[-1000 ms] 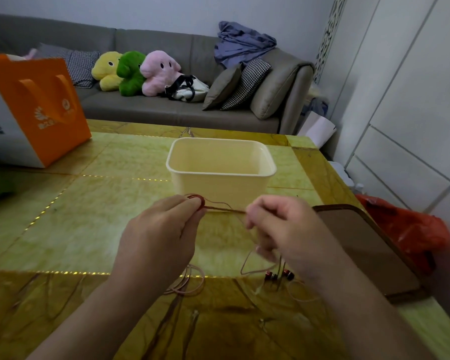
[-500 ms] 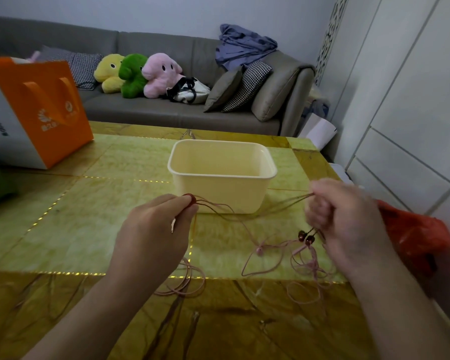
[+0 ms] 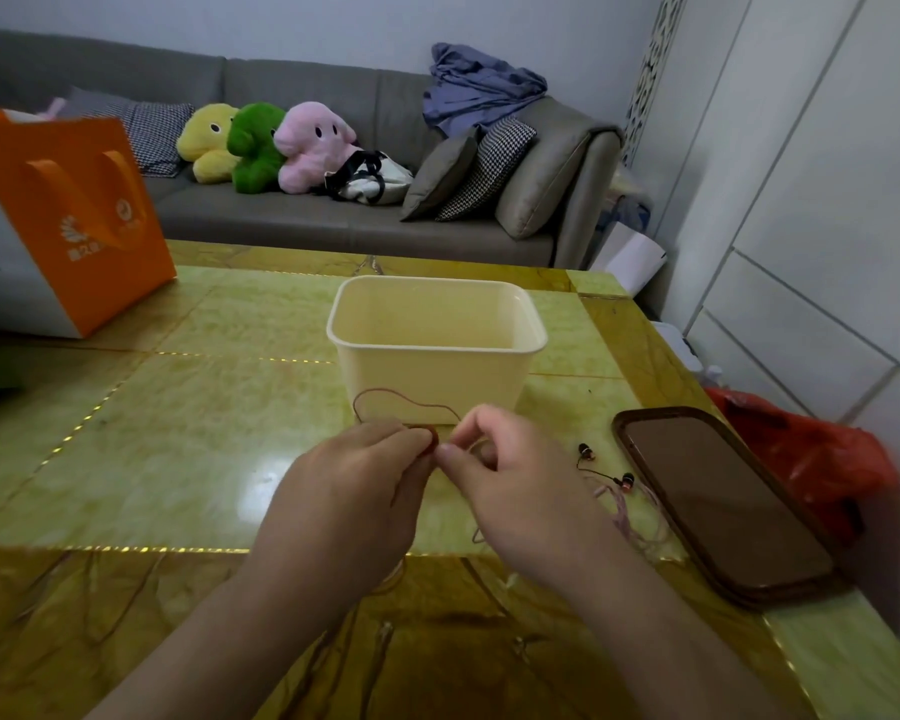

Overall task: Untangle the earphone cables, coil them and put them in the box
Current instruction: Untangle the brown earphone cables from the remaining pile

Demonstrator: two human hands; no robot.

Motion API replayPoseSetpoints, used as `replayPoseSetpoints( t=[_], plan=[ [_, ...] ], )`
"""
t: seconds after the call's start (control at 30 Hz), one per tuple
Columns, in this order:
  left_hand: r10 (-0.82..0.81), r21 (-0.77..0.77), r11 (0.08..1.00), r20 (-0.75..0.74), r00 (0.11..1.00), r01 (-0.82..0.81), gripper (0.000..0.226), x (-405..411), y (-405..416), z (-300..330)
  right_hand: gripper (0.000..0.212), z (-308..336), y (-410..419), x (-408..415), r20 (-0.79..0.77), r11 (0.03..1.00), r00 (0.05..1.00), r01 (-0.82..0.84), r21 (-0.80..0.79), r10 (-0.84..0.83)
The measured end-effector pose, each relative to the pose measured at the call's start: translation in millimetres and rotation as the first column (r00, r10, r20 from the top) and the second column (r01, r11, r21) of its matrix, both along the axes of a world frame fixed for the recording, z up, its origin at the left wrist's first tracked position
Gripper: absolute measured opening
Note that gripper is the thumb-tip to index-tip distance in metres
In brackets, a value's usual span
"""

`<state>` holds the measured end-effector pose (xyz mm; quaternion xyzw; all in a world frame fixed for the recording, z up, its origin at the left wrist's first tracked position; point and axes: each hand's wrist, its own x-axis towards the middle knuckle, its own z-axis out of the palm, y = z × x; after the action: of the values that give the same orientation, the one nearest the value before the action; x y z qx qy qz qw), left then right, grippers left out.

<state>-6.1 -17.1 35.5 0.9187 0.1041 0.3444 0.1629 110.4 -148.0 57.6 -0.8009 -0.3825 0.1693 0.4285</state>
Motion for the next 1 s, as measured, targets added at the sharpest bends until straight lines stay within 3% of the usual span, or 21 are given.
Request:
replayPoseSetpoints(
  t=[0.07, 0.17, 0.3, 0.43, 0.67, 0.73, 0.9, 1.0],
  plan=[
    [-0.055, -0.151, 0.988, -0.071, 0.996, 0.044, 0.017, -0.8, 2.8, 2.1, 0.024, 3.6, -4.3, 5.5, 0.079, 1.0, 0.997, 0.026, 0.005, -0.027],
    [-0.133, -0.454, 0.89, -0.155, 0.979, 0.049, 0.017, -0.3, 5.0, 6.4, 0.029, 9.9, -10.3, 10.4, -0.033, 0.991, 0.999, 0.02, 0.13, -0.016],
    [-0.236, -0.697, 0.711, -0.113, 0.965, 0.092, 0.03, 0.1, 5.7, 12.1, 0.035, 8.8, -16.0, 19.3, -0.193, 0.96, 0.981, 0.076, 0.268, -0.024],
    [-0.274, -0.773, 0.622, -0.062, 0.96, 0.128, 0.034, -0.7, 4.3, 15.4, 0.043, 12.5, -21.7, 22.7, -0.347, 0.922, 0.938, 0.147, 0.358, -0.014],
    [-0.354, -0.888, 0.431, -0.006, 0.935, 0.158, 0.031, -3.9, 1.6, 21.3, 0.035, 9.7, -22.3, 27.7, -0.371, 0.89, 0.925, 0.231, 0.393, -0.077],
    [-0.377, -0.922, 0.341, 0.044, 0.925, 0.183, 0.027, -5.3, 1.7, 23.2, 0.034, 9.4, -21.9, 27.5, -0.348, 0.889, 0.932, 0.241, 0.389, -0.101],
    [-0.293, -0.937, -0.04, 0.342, 0.893, 0.346, 0.026, -6.3, -2.2, 29.0, 0.036, -0.6, -17.7, 24.5, -0.319, 0.916, 0.938, 0.242, 0.321, -0.135],
    [-0.205, -0.912, -0.067, 0.41, 0.888, 0.406, 0.028, -4.5, -3.4, 29.1, 0.033, -9.4, -12.1, 13.3, -0.198, 0.952, 0.978, 0.128, 0.279, -0.073]
  ],
)
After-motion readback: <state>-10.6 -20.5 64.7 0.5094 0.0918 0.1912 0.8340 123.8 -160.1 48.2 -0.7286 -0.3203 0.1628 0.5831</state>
